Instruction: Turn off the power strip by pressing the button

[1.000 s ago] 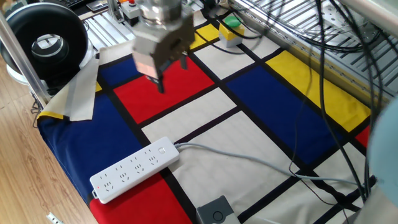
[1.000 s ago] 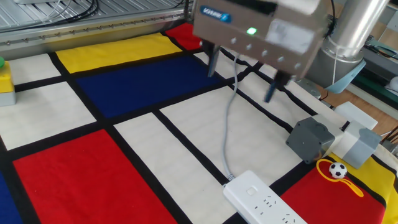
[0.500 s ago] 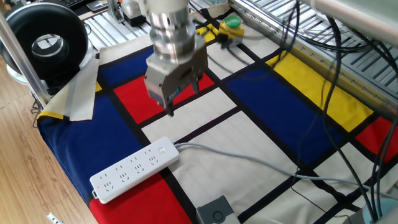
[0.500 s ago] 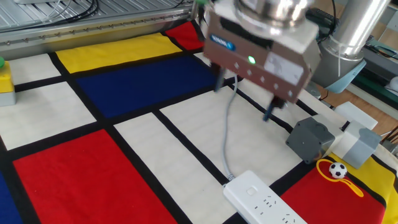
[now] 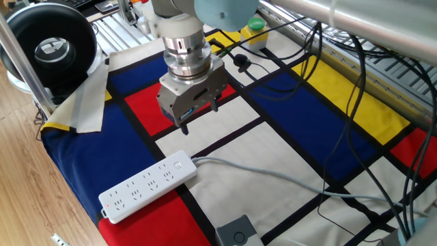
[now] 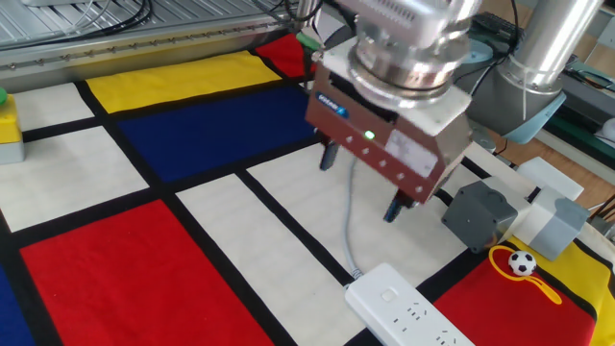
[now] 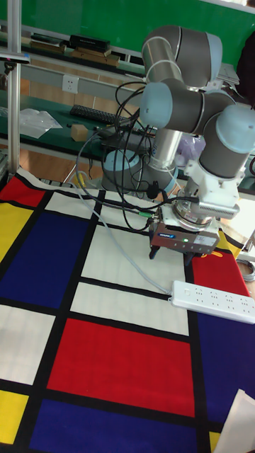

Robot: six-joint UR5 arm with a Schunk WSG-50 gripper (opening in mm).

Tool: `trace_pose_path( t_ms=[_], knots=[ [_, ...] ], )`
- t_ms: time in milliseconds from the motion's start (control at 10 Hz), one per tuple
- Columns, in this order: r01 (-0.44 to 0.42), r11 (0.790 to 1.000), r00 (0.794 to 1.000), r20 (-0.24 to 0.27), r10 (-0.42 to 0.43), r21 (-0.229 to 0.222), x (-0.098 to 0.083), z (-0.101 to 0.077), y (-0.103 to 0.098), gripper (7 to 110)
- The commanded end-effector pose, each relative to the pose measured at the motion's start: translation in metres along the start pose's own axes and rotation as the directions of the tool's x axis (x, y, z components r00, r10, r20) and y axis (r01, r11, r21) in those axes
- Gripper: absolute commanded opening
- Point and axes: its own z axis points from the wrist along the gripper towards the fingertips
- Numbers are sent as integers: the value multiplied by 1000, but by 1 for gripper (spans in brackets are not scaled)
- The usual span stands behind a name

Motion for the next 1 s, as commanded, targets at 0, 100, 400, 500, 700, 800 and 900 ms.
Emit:
trace_pose_path(
  t_ms=[0, 100, 400, 500, 700, 800, 900],
  knots=[
    [239, 954, 971, 57, -233, -180, -14, 2, 42, 66],
    [348, 903, 938, 108, -331, -252, -14, -2, 62, 66],
    [404, 860, 915, 156, -373, -312, -14, -9, 83, 66],
    [193, 971, 981, 36, -190, -137, -10, 2, 37, 66],
    [4, 999, 1000, -2, -3, 39, -5, 5, -2, 66],
    [1, 999, 1000, -3, -1, 38, -3, 5, -2, 66],
    [-7, 1000, 1000, -2, 7, 26, -3, 6, 1, 44]
  ],
)
